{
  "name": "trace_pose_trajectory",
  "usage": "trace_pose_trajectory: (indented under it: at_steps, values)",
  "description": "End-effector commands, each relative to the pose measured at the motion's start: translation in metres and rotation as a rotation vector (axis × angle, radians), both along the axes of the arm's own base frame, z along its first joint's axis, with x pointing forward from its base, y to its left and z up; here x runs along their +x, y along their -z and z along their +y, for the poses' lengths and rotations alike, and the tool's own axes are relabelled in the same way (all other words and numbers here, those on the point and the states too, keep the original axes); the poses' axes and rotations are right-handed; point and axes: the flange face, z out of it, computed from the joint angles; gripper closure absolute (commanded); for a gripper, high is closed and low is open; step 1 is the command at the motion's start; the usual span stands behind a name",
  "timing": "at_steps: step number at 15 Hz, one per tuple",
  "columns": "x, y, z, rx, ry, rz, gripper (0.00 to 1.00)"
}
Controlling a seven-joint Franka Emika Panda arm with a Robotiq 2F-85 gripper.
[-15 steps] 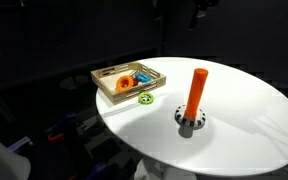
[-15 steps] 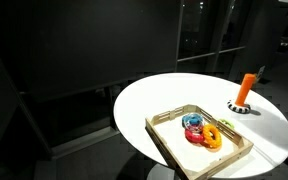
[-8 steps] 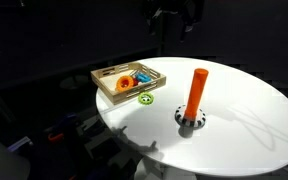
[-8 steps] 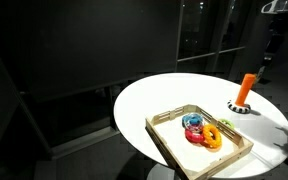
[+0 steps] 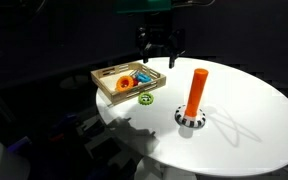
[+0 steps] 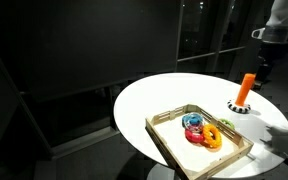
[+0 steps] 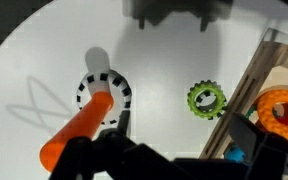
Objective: Put the green object inside the box
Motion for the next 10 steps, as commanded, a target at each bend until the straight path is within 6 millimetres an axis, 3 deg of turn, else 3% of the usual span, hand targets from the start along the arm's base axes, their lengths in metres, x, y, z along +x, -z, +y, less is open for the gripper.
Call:
trace_pose_trajectory:
  at_steps: [1, 10]
  values:
    - [-0.005, 0.018, 0.003, -0.049, 0.035, -0.006, 0.0]
    - [-0.004, 0.034, 0.003, -0.034, 0.025, 0.052, 0.0]
